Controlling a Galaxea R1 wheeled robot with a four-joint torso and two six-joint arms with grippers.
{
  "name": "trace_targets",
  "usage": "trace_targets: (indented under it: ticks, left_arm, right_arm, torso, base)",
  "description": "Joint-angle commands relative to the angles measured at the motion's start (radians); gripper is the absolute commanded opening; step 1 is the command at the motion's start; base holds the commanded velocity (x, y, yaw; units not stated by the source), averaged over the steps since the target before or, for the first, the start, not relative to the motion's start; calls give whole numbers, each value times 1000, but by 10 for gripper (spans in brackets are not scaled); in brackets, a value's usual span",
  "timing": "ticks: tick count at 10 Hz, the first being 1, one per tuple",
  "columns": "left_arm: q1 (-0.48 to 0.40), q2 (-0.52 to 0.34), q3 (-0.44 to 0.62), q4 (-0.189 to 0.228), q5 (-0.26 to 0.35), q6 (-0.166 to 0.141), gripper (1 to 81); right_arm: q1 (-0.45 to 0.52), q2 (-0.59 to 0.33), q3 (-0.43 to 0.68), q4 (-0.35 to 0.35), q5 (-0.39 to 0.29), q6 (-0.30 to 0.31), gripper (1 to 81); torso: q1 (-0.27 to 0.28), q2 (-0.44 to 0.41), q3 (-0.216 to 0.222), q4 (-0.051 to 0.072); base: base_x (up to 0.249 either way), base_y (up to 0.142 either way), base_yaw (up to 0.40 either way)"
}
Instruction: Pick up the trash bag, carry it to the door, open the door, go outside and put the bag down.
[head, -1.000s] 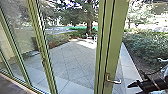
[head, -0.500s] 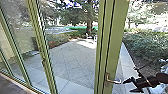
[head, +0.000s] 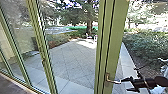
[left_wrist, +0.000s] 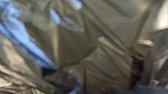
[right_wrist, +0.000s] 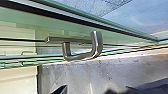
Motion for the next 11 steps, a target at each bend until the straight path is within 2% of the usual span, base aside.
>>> trace_targets:
  ticks: [1,4,5,6,8,11]
  left_arm:
    - [-44,-9,0,-4,60,-2,10]
    - [-43,-6,-15,-6,60,-2,10]
    - [-40,-8,-15,-6,60,-2,10]
    - [-36,-9,-19,-6,60,0,10]
    - [-35,-8,-26,-7,60,-2,10]
    - [-33,-3,-26,-6,60,-2,10]
  right_arm:
    - [106,23,-25,8,53,-6,811]
    - [82,91,-82,10,75,3,811]
    - [76,114,-119,12,127,6,811]
    - [77,125,-146,16,136,8,811]
    - [86,132,-200,24,136,8,811]
    - [120,145,-242,45,95,9,811]
  torso:
    - [0,0,0,0]
    - [0,0,0,0]
    - [0,0,0,0]
    - [0,0,0,0]
    - [0,0,0,0]
    - [0,0,0,0]
  base:
    - [0,0,0]
    - [0,0,0]
    - [0,0,0]
    - [0,0,0]
    - [0,0,0]
    - [0,0,0]
